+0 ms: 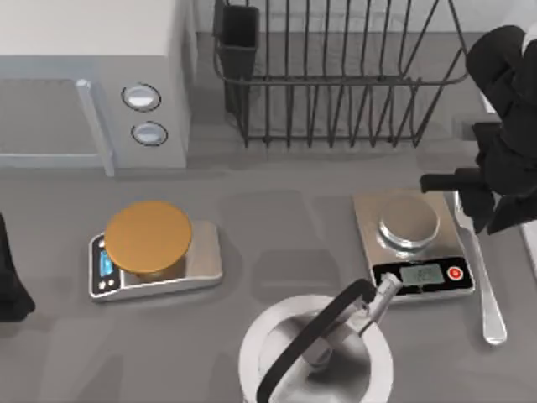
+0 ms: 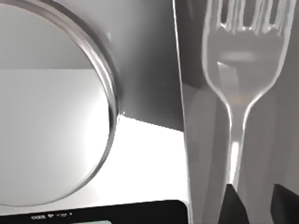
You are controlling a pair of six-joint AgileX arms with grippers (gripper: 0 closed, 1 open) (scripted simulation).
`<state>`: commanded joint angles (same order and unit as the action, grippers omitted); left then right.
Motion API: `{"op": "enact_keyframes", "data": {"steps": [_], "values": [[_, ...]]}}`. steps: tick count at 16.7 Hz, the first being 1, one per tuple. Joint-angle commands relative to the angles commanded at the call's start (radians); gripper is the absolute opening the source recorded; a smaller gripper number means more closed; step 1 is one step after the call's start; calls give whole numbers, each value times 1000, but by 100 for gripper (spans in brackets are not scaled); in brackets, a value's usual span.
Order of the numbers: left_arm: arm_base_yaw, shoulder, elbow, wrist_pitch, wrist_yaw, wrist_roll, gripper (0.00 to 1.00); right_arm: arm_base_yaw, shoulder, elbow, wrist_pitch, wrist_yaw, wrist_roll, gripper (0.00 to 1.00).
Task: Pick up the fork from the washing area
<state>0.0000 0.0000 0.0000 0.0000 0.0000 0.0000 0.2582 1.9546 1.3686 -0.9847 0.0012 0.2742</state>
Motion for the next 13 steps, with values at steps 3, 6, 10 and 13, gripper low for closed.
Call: {"op": "enact_keyframes", "data": {"steps": [3,6,10,13], "values": [[0,0,0,0,0,0,100,0,0,0,0,0,0,60],[0,0,0,0,0,0,100,0,0,0,0,0,0,83],[0,0,0,0,0,0,100,0,0,0,0,0,0,100],[0,0,0,0,0,0,100,0,0,0,0,0,0,100]]}}
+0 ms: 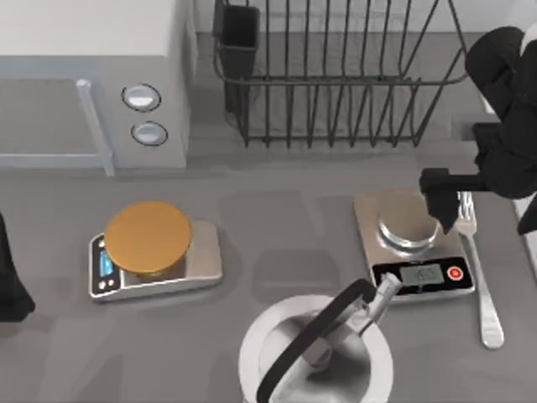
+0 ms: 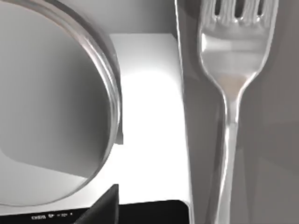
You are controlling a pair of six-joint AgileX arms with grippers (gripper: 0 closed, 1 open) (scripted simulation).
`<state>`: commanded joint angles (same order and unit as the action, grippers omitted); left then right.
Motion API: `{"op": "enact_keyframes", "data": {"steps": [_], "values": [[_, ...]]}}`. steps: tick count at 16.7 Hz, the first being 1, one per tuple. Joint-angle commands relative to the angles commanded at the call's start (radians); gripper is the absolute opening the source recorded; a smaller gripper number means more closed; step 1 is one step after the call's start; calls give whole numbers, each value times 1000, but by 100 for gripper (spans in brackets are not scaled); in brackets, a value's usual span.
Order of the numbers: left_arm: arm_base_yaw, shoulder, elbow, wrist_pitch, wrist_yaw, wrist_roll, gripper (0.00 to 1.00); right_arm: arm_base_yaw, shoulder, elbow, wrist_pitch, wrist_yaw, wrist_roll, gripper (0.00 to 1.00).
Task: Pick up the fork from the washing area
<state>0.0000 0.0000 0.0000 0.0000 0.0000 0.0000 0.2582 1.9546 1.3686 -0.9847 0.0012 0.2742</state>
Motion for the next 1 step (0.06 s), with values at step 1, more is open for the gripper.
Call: {"op": "enact_keyframes", "data": {"steps": [1], "values": [[0,0,0,0,0,0,100,0,0,0,0,0,0,100]]}}
